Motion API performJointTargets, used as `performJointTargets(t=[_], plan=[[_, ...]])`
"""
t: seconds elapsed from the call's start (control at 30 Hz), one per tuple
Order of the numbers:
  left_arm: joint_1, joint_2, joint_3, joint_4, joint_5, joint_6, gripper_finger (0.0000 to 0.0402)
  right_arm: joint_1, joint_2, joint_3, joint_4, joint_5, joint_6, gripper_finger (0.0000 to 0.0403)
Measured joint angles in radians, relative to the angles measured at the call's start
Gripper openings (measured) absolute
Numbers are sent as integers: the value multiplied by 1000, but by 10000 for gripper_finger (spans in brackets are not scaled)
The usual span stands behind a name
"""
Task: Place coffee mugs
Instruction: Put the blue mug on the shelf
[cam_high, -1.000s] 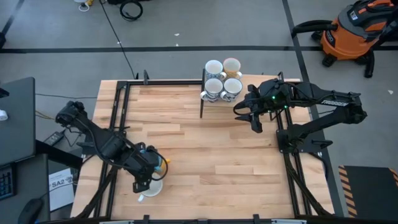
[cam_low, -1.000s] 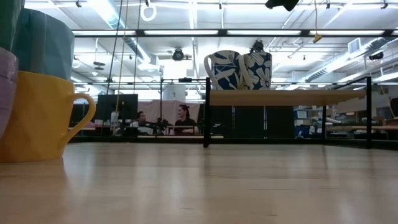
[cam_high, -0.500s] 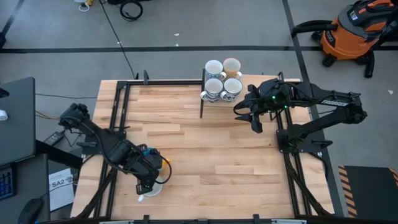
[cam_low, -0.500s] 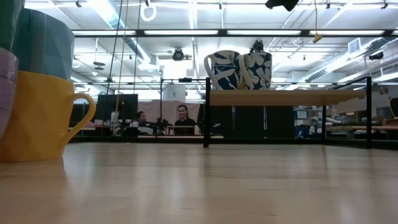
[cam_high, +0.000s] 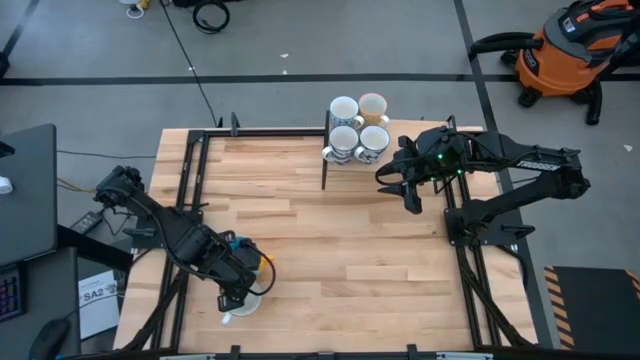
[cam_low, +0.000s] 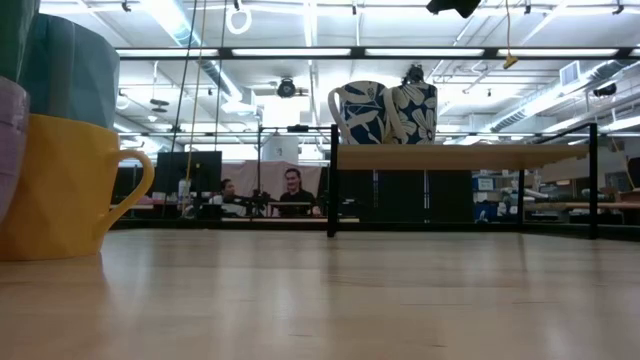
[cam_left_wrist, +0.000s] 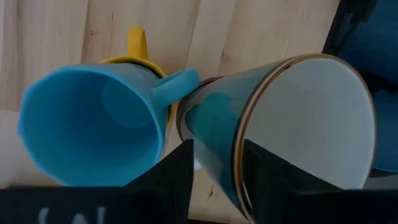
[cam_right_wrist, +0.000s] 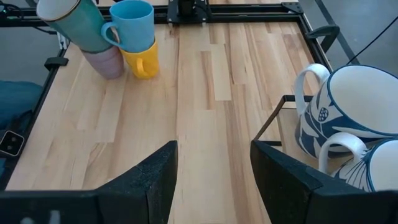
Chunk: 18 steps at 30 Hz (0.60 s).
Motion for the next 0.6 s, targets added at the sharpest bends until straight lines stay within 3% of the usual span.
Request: performJointTargets(t=[0.37,0.6], plan=[[0,0,0,-4,-4,0,58,0,0,0,0,0,0,208],[0,1,0,2,-1,0,41,0,0,0,0,0,0,208]])
